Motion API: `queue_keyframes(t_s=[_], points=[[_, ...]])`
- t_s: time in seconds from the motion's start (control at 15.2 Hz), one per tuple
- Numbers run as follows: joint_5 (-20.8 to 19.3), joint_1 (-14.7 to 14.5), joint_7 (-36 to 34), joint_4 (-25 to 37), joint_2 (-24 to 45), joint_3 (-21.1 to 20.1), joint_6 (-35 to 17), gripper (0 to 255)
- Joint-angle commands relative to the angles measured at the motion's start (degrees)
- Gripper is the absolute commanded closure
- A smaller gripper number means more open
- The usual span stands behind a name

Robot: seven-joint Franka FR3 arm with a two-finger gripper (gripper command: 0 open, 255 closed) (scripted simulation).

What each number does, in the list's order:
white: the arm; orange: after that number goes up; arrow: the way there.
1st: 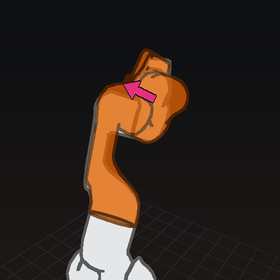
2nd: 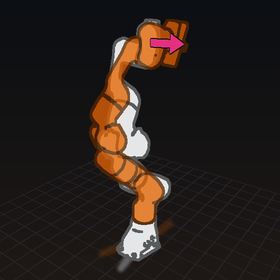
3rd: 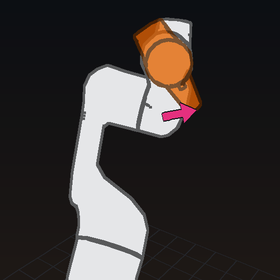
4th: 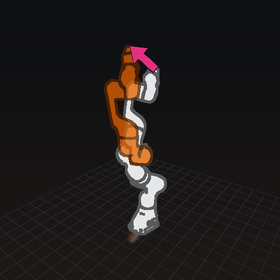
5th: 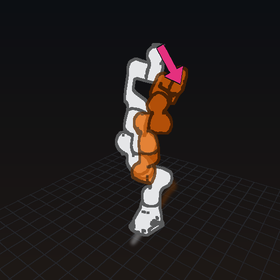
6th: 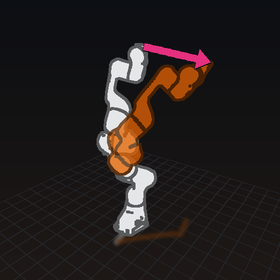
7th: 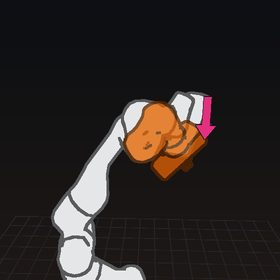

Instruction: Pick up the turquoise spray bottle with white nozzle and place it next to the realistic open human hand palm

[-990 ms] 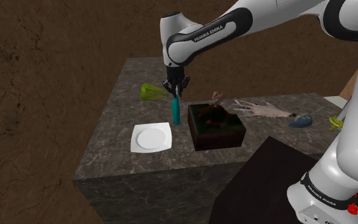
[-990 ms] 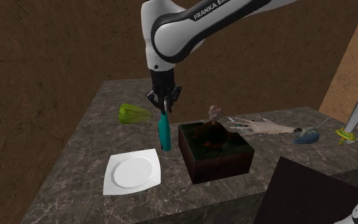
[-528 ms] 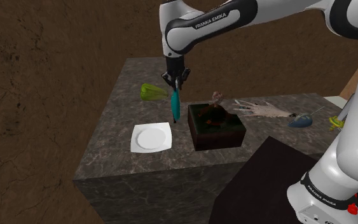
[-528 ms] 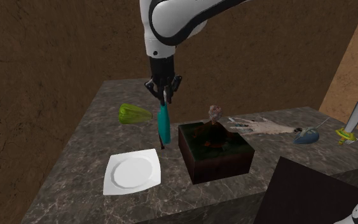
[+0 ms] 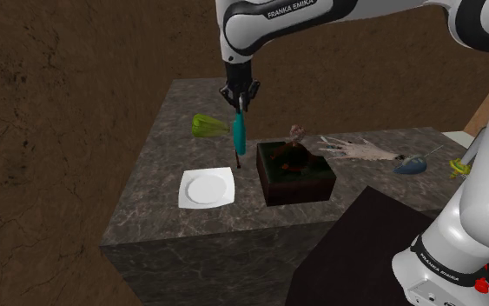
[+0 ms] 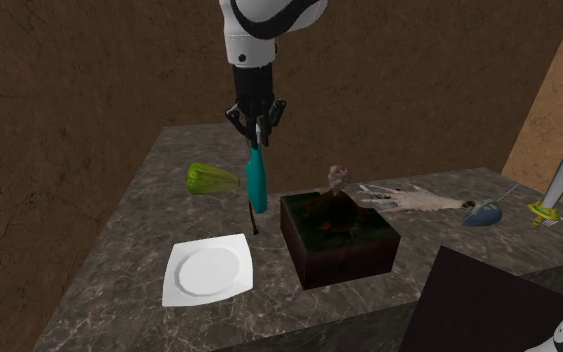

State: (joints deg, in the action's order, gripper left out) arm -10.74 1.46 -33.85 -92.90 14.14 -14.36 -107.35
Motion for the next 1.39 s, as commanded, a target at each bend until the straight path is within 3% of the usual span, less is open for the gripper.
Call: queue_keyframes(t_s=[0.0, 1.32], points=[[0.2, 0.0, 0.3, 1.1, -0.3, 0.0, 1.4, 255], [0.0, -1.1, 1.9, 19.3, 1.6, -0.3, 17.6, 255]])
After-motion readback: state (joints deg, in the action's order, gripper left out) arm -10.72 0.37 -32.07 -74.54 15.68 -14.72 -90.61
